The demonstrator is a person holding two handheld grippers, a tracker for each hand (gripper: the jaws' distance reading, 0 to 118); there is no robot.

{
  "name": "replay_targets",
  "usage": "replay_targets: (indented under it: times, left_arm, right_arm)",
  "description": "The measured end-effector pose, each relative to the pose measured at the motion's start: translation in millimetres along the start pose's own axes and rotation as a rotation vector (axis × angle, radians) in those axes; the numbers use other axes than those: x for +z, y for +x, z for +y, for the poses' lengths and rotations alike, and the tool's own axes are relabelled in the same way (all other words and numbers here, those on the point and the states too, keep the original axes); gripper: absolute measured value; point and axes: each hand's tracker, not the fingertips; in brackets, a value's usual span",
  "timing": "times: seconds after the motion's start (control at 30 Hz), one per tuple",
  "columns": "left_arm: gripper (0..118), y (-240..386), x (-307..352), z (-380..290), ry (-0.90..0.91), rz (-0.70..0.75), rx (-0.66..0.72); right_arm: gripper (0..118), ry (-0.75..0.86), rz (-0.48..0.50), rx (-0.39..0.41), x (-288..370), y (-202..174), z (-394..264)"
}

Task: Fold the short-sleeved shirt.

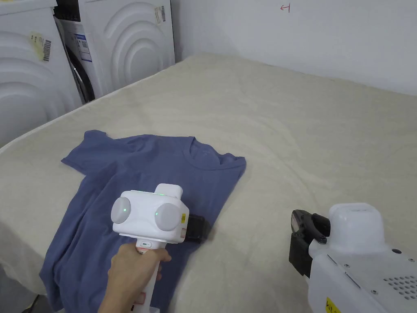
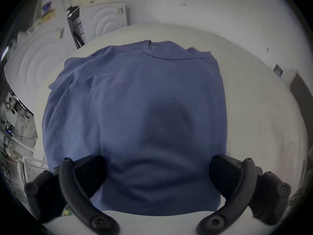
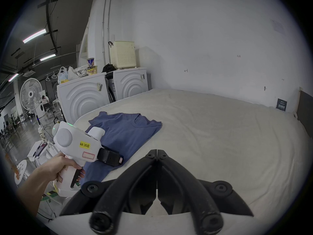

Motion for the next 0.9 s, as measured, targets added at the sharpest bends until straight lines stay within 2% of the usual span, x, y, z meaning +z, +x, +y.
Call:
replay_targets:
  times: [0.03, 0.07, 0.27, 0.33, 0.4, 0.43, 0.53, 0.57, 0.6, 0.7, 0.9]
  left_arm:
    - [118, -1.4, -0.5, -0.4, -0.001, -0.018, 0.088]
    - [118, -2.6, -1.7, 0.5, 0.0, -0.023, 0.103]
    - [118, 1.3, 1.1, 1.2, -0.002, 0.006, 0.111]
    - [111, 2.3, 6.6, 2.6, -0.001, 0.016, 0.12]
    - [92, -0.9, 14.8, 3.3, 0.017, 0.03, 0.137]
    - [77, -2.8, 17.7, 3.3, 0.035, 0.039, 0.145]
    - [51, -8.9, 19.7, 1.2, 0.043, 0.059, 0.138]
    - [34, -10.4, 20.3, 0.4, 0.046, 0.062, 0.142]
    - [11, -10.8, 22.7, 0.2, 0.053, 0.077, 0.143]
    - [11, -16.1, 24.0, -1.6, 0.1, 0.134, 0.155]
    - [11, -21.1, 34.6, -2.7, 0.132, 0.084, 0.184]
  right_arm:
    - [0, -0.001, -0.002, -0.001, -0.2, 0.8, 0.0]
    - [0, -0.003, -0.004, -0.004, -0.3, 2.0, -0.4]
    - [0, -0.022, 0.004, -0.04, -0.7, 9.9, -2.7]
    - [0, -0.026, -0.004, -0.045, -1.0, 11.7, -3.4]
    - [0, -0.03, -0.002, -0.057, -1.5, 14.4, -3.5]
    - [0, -0.031, -0.002, -0.064, -1.6, 15.2, -3.3]
    - [0, -0.034, -0.001, -0.073, -0.8, 15.5, -2.3]
    - [0, -0.033, 0.002, -0.072, -0.2, 15.3, -1.7]
    - [0, -0.032, 0.001, -0.068, 1.0, 14.8, -1.3]
    - [0, -0.025, -0.001, -0.052, 4.7, 14.3, 1.0]
    - [0, -0.007, -0.022, -0.058, 16.9, 24.0, 6.4]
